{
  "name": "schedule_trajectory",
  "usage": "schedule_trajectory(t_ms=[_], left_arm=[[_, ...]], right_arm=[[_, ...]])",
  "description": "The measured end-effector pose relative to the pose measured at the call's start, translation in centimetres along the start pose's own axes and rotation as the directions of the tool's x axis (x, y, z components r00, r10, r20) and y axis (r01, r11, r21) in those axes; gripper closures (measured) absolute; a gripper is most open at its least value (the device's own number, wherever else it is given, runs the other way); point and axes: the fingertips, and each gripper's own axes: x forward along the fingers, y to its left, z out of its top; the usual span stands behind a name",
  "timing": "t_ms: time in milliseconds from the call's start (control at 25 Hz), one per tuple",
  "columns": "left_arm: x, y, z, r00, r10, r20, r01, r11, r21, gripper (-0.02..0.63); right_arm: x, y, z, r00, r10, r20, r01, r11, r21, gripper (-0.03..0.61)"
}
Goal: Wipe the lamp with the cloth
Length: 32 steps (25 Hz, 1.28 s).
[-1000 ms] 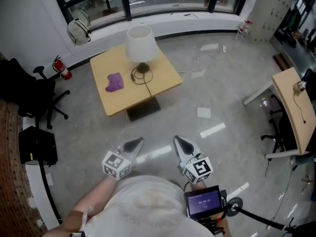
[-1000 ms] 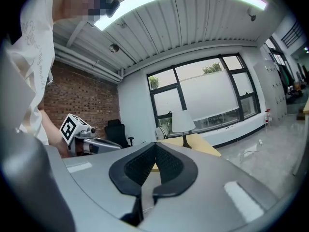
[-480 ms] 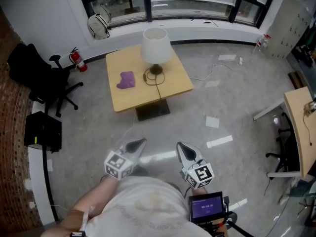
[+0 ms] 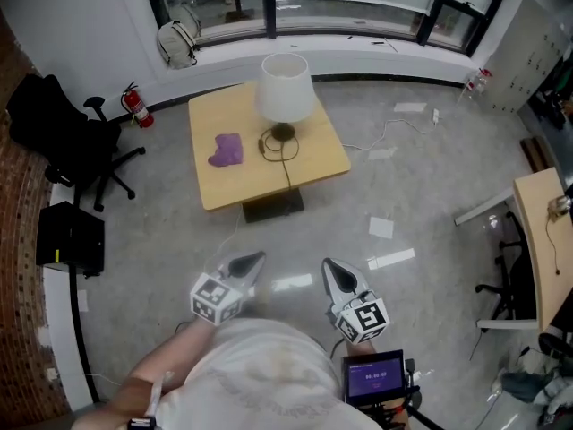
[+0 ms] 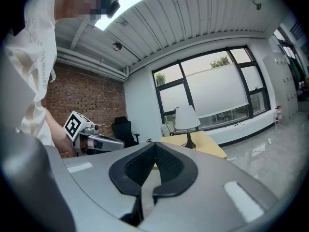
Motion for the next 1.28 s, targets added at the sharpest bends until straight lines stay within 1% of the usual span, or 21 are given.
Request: schedule_trajectory(t_ms=[240,520,800,1040,1280], left_arm=[[3.5,3.2,2.2,0.999,-0.049,0.020,0.048,0.999,0.006,0.612],[5.5,7.4,3.8,0.996,-0.077,0.035,0.077,0.997,0.000,0.612],[5.5,12.0,4.1,0.998,-0.045,0.040,0.046,0.999,-0.020,0.612],[6.0,15.0,3.7,0.999,0.002,0.033,0.000,0.999,-0.052,0.612],[7.1,17.1,3.5,0.998,0.057,-0.001,-0.057,0.996,-0.070,0.612]], right_arm=[[3.5,-2.7,2.0,0.999,-0.040,0.002,0.040,0.999,-0.023,0.565],[8.4,-3.7,3.4,0.998,-0.056,-0.023,0.055,0.997,-0.049,0.565],[12.7,-3.9,3.9,0.998,-0.048,-0.047,0.045,0.997,-0.061,0.565],[15.9,-4.9,4.0,0.998,-0.012,-0.064,0.008,0.998,-0.059,0.565],[18.8,-6.9,3.6,0.996,0.041,-0.082,-0.044,0.998,-0.033,0.565]])
